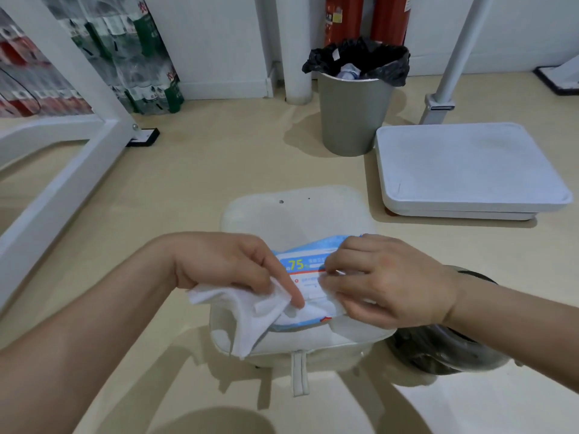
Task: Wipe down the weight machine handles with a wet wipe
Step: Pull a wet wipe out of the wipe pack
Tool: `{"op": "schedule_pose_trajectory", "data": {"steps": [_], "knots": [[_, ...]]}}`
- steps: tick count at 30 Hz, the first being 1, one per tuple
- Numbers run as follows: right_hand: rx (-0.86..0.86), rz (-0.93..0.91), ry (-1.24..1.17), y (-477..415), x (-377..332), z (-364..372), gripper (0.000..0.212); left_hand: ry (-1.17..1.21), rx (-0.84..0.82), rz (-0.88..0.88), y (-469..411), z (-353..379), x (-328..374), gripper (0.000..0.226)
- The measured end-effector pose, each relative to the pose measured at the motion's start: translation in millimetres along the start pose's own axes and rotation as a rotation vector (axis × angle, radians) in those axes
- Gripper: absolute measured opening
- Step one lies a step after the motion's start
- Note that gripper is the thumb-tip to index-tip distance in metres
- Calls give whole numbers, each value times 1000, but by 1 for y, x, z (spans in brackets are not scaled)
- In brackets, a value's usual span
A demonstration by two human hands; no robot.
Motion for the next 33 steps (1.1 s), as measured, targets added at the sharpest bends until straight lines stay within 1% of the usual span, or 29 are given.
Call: {"op": "schedule_pose_trajectory", "data": {"steps": [1,2,3,4,5,6,7,8,9,10,11,13,15,17,19,21,23,24,25,26,27,28,30,31,33], "knots": [[-17,9,14,-3,0,-1,28,100,53,70,1,-4,2,32],[-24,66,-15,-8,-1,-2,34,205,147,155,2,-7,4,27],[-16,182,-123,-14,-2,-4,42,299,274,245,2,-9,11,22],[-9,347,-332,-20,-1,-10,50,384,409,326,2,-11,18,21],[-1,562,-667,-26,2,-18,58,471,524,397,3,-11,29,23],[-29,792,-1028,-32,8,-29,62,549,614,460,4,-11,40,25],[-71,922,-1287,-38,12,-42,66,614,680,509,7,-10,52,24],[-96,941,-1428,-44,15,-56,67,652,717,538,10,-7,62,23],[-82,915,-1497,-49,17,-69,63,666,731,549,12,-3,73,21],[-42,885,-1508,-53,14,-84,54,651,743,553,14,2,84,18],[22,897,-1494,-57,10,-99,45,625,769,551,16,7,94,16],[144,1020,-1414,-61,0,-130,36,611,854,527,25,18,112,10],[237,1151,-1329,-61,-10,-166,30,697,919,479,42,30,132,7],[291,1224,-1253,-57,-19,-210,20,843,968,415,67,45,159,13],[344,1255,-1195,-55,-26,-265,9,961,1018,374,100,62,196,22],[386,1288,-1158,-54,-36,-328,15,1012,1048,360,139,84,240,33],[415,1307,-1132,-55,-47,-396,20,996,1037,333,184,102,288,41],[415,1307,-1120,-56,-53,-431,20,969,1017,312,208,110,313,41],[412,1305,-1107,-57,-59,-465,21,938,989,288,233,118,338,37],[409,1301,-1092,-58,-63,-501,22,915,957,283,257,124,361,28],[404,1285,-1086,-60,-65,-536,23,909,941,298,282,129,386,17],[389,1255,-1094,-61,-67,-568,23,912,949,316,307,132,408,13],[346,1155,-1169,-65,-67,-628,17,917,1004,379,357,138,450,19],[298,1083,-1241,-68,-67,-654,14,922,1046,414,382,140,467,19],[146,910,-1345,-75,-70,-696,22,881,1120,481,426,148,496,8]]}}
Point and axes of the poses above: each hand's wrist, its own y-axis away from the middle knuckle, its own z-axis out of the palm, x = y × z, the point moved 1 cm from there along -y, towards the middle knuckle, and after that the axes turned 6 degrees about y, right-handed, at the moved point
